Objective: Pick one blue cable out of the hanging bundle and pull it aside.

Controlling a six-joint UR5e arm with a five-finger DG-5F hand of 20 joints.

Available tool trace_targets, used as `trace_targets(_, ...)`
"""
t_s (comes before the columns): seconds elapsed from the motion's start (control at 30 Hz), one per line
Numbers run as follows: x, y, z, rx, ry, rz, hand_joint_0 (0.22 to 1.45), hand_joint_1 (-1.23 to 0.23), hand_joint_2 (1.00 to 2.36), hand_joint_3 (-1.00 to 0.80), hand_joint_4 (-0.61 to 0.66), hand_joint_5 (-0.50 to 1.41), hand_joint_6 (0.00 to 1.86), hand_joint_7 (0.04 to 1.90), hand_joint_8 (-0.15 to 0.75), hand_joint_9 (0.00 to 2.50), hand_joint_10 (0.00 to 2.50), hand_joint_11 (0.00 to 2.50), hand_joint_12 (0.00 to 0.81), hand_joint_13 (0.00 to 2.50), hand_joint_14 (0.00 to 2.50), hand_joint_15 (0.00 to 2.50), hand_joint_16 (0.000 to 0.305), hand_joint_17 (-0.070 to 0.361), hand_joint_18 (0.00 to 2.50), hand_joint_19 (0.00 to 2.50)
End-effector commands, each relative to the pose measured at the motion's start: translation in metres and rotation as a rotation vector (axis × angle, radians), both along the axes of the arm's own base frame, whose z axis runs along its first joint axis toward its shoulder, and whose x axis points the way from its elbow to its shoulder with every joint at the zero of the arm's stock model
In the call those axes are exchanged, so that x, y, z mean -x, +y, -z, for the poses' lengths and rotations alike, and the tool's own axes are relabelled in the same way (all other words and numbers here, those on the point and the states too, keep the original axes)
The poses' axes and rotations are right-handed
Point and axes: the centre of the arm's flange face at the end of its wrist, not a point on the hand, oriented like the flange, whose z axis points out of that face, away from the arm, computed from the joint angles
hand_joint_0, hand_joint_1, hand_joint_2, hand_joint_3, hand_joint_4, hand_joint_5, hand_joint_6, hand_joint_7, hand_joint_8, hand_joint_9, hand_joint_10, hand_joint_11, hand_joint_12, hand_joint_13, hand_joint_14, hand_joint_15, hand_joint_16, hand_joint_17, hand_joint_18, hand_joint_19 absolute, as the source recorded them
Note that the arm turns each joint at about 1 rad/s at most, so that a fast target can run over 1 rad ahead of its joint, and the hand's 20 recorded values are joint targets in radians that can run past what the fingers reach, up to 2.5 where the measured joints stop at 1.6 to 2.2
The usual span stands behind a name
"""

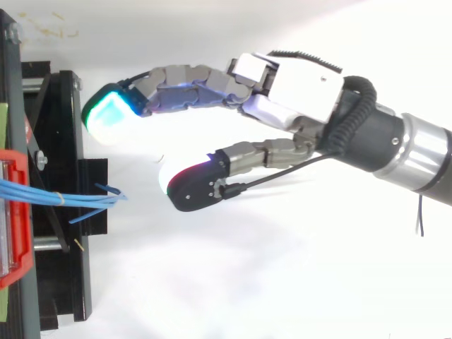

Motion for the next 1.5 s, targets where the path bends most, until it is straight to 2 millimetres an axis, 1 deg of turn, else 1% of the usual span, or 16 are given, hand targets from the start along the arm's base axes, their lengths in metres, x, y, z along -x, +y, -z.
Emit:
trace_targets(0.0,-0.014,0.003,0.014,-0.016,-0.008,-0.013,0.49,-0.69,1.00,-0.50,0.15,-0.15,0.50,0.75,0.227,0.46,0.00,0.13,0.352,0.24,0.00,0.13,0.056,0.125,0.10,0.26)
trace_targets(0.03,-0.016,0.004,0.016,-0.020,-0.009,-0.016,0.49,-0.68,1.00,-0.50,0.15,-0.15,0.50,0.75,0.232,0.46,0.00,0.14,0.353,0.24,0.00,0.13,0.056,0.126,0.10,0.26)
trace_targets(0.07,-0.025,0.006,0.021,-0.028,-0.016,-0.033,0.49,-0.68,1.00,-0.50,0.15,-0.15,0.50,0.75,0.233,0.47,0.00,0.13,0.354,0.24,0.00,0.13,0.056,0.126,0.10,0.26)
trace_targets(0.1,-0.029,0.008,0.022,-0.032,-0.022,-0.040,0.49,-0.68,1.00,-0.50,0.15,-0.15,0.50,0.75,0.232,0.47,0.00,0.13,0.354,0.24,0.00,0.13,0.056,0.126,0.11,0.26)
trace_targets(0.33,-0.034,0.013,0.016,-0.012,-0.031,-0.055,0.50,-0.67,1.00,-0.50,0.16,-0.14,0.50,0.76,0.237,0.49,0.00,0.12,0.351,0.26,0.00,0.13,0.055,0.124,0.14,0.26)
trace_targets(0.43,-0.038,0.017,0.024,-0.013,-0.030,-0.061,0.50,-0.66,1.00,-0.50,0.17,-0.14,0.50,0.76,0.236,0.50,0.00,0.13,0.352,0.27,0.00,0.13,0.054,0.123,0.15,0.27)
trace_targets(0.47,-0.038,0.018,0.038,-0.023,-0.021,-0.066,0.50,-0.66,1.00,-0.50,0.17,-0.14,0.50,0.77,0.236,0.50,0.00,0.14,0.352,0.27,0.00,0.13,0.054,0.122,0.16,0.27)
trace_targets(0.5,-0.038,0.018,0.040,-0.032,-0.027,-0.070,0.50,-0.66,1.00,-0.50,0.18,-0.14,0.50,0.77,0.237,0.50,0.00,0.14,0.352,0.28,0.00,0.13,0.054,0.122,0.16,0.27)
trace_targets(0.77,-0.042,0.022,0.036,-0.037,-0.057,-0.110,0.52,-0.65,1.00,-0.50,0.22,-0.11,0.50,0.83,0.241,0.57,0.00,0.14,0.347,0.32,0.00,0.14,0.052,0.117,0.21,0.29)
trace_targets(0.8,-0.043,0.024,0.036,-0.027,-0.061,-0.113,0.52,-0.66,1.00,-0.50,0.22,-0.10,0.50,0.85,0.238,0.57,0.00,0.13,0.344,0.32,0.01,0.15,0.052,0.116,0.21,0.29)
trace_targets(0.9,-0.043,0.023,0.036,-0.011,-0.058,-0.109,0.55,-0.66,1.01,-0.42,0.20,-0.08,0.50,0.96,0.233,0.57,0.00,0.14,0.337,0.33,0.01,0.16,0.050,0.113,0.21,0.30)
trace_targets(0.93,-0.043,0.023,0.035,-0.011,-0.057,-0.109,0.56,-0.66,1.01,-0.38,0.17,-0.08,0.50,1.02,0.230,0.57,0.00,0.15,0.334,0.33,0.01,0.16,0.049,0.111,0.21,0.30)
trace_targets(1.07,-0.043,0.021,0.034,-0.007,-0.063,-0.128,0.58,-0.66,1.01,-0.34,0.15,-0.07,0.50,1.09,0.230,0.57,0.00,0.15,0.331,0.33,0.01,0.15,0.048,0.108,0.22,0.30)
trace_targets(1.3,-0.044,0.023,0.033,-0.003,-0.067,-0.140,0.56,-0.67,1.01,-0.43,0.17,-0.07,0.50,1.10,0.239,0.57,0.01,0.17,0.336,0.34,0.01,0.16,0.049,0.110,0.24,0.31)
trace_targets(1.43,-0.048,0.027,0.028,-0.004,-0.076,-0.144,0.54,-0.66,1.00,-0.47,0.16,-0.07,0.50,1.12,0.244,0.59,0.01,0.17,0.341,0.35,0.01,0.17,0.049,0.111,0.24,0.32)
trace_targets(1.47,-0.053,0.028,0.020,-0.002,-0.091,-0.144,0.54,-0.65,1.00,-0.47,0.16,-0.07,0.50,1.12,0.244,0.59,0.01,0.17,0.341,0.35,0.01,0.17,0.049,0.111,0.24,0.32)
